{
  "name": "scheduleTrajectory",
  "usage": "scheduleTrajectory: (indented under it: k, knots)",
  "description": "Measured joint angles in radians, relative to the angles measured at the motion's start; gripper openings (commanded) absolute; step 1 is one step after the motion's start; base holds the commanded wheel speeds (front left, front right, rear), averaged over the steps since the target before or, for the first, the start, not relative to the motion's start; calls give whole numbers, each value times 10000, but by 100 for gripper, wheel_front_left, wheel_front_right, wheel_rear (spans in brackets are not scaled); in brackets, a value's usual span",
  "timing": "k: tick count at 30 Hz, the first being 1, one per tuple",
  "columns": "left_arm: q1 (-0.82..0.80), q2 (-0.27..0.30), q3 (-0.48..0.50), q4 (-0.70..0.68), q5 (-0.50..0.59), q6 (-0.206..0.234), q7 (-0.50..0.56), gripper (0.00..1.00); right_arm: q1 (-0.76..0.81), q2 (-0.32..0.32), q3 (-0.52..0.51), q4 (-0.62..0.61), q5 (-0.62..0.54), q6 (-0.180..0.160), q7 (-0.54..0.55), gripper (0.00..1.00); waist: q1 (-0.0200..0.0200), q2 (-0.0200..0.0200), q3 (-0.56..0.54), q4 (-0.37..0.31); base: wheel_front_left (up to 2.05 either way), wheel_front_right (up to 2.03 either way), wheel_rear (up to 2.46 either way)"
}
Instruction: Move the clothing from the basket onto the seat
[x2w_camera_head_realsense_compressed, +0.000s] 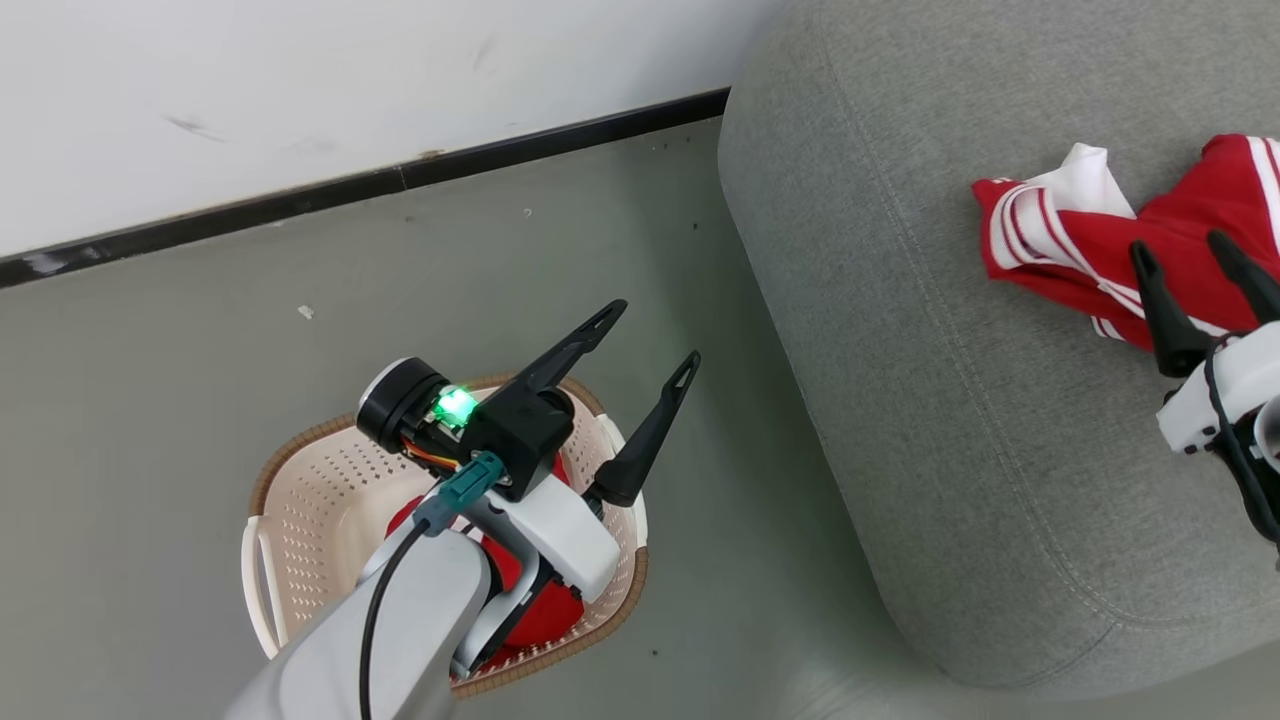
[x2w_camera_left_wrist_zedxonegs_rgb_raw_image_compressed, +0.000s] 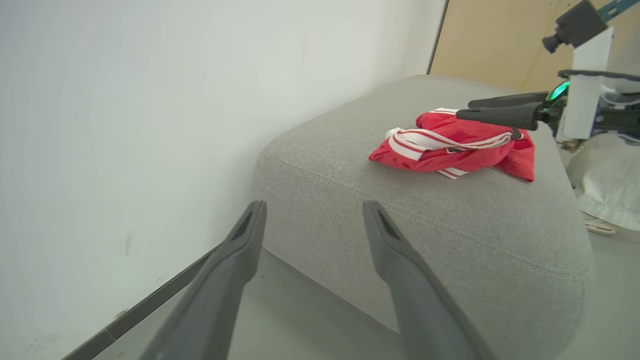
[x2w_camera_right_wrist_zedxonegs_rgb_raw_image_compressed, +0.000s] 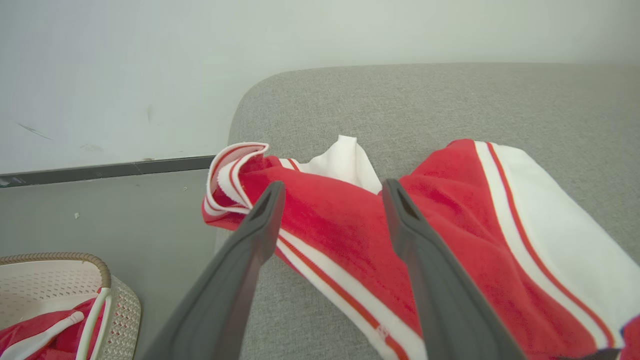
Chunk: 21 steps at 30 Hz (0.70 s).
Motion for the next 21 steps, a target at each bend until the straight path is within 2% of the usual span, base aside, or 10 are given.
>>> scheduleTrajectory:
  k: [12,21]
  knots:
    - [598,217,631,257,-249,364,-520,100,680,140,-740,-1685,-759,0,-2,100,0,0,-585,-119,0,0,0]
    - [1130,581,1626,558,-422,1095,-911,100,681,754,-844,-2763,-1453,0,-2,100,0,0,-1083,93,0,0,0]
